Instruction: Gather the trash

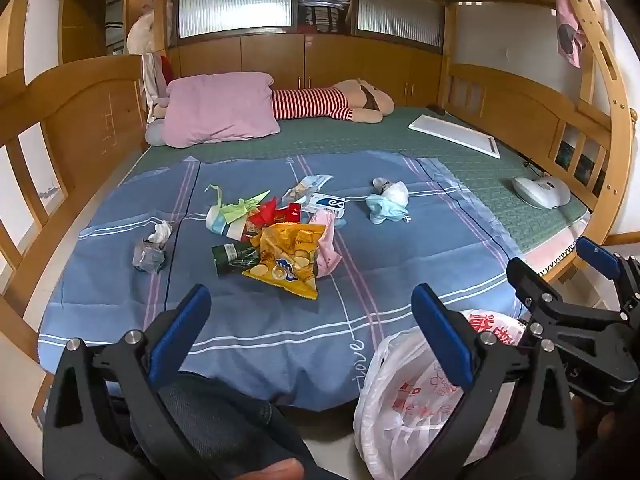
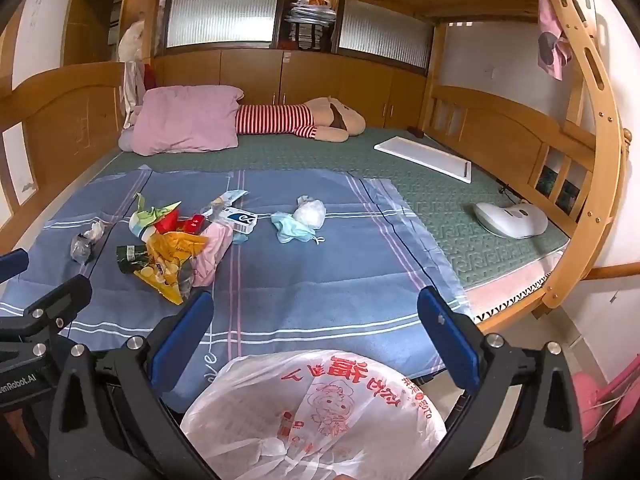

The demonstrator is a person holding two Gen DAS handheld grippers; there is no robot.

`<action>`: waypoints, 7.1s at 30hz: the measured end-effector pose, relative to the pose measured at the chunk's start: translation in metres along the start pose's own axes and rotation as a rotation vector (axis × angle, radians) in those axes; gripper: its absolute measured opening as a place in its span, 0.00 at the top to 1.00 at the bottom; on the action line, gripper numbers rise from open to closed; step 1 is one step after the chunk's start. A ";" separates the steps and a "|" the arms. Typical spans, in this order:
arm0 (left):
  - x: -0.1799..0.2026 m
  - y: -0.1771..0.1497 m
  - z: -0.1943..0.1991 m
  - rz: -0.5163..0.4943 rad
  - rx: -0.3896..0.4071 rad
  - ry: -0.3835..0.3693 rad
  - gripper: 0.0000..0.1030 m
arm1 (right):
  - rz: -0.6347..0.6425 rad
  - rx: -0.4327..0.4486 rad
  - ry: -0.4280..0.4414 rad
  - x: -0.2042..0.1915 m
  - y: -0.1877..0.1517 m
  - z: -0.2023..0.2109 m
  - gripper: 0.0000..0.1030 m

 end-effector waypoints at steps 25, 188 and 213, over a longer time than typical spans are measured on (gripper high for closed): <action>-0.012 0.001 -0.004 0.012 0.002 0.019 0.03 | -0.009 0.002 0.005 -0.009 -0.003 -0.006 0.03; -0.069 -0.058 -0.248 0.221 -0.458 0.008 0.53 | -0.246 -0.304 0.404 -0.055 -0.064 -0.175 0.87; 0.110 -0.117 -0.083 -0.117 -0.450 -0.656 0.51 | 0.035 -0.261 0.426 0.054 -0.108 -0.051 0.12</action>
Point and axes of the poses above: each gripper's, at about its wrist camera, not at the fingertips, and z roughly against the way its jaws point, x to its right, y to its top, the point moved 10 cm from there along -z, roughly the way its jaws point, and after that the axes turned 11 degrees about z, right-handed, at the moved point
